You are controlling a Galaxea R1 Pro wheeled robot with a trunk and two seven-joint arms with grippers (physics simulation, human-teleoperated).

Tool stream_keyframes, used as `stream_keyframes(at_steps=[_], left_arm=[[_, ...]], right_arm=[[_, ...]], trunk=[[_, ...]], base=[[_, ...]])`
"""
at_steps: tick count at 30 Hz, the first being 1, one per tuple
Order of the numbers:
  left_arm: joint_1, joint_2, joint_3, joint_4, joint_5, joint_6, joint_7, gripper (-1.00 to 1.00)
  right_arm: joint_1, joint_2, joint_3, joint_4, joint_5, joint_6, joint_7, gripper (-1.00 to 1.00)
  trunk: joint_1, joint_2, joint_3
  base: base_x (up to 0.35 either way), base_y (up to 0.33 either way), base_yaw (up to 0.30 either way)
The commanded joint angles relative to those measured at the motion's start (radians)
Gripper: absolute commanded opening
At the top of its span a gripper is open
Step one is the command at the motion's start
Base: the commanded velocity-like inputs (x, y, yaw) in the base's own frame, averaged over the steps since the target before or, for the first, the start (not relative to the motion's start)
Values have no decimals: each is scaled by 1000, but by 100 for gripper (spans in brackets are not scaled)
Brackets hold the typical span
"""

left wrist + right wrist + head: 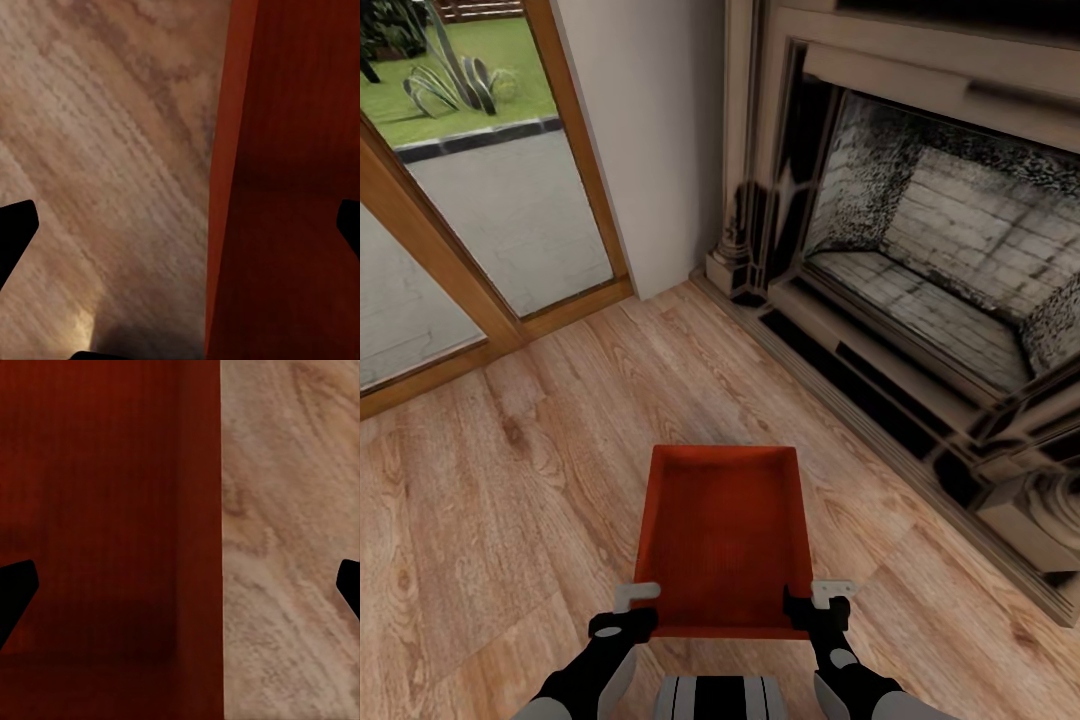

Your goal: Move the two storage containers from the living room to the garage. In the garage, place one container on the floor and stack the other container on top of it (either order is fine).

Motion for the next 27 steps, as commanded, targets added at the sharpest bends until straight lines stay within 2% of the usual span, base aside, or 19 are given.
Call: stream_keyframes(at_steps=[1,12,16,27], left_arm=[[0,0,-4,-2,6,6,5,100],[0,0,-5,1,6,4,4,100],[0,-1,-5,24,6,-41,4,100],[0,1,-4,31,5,-48,5,100]], right_arm=[[-1,0,8,1,-1,-1,-8,100],[-1,1,8,1,-9,-1,-8,100],[-1,1,9,1,-9,-1,-8,100],[-1,-1,8,1,-10,-1,-8,100]], trunk=[[0,0,-1],[0,0,-1],[0,0,-1],[0,0,-1]], base=[[0,0,0],[0,0,0],[0,0,0],[0,0,0]])
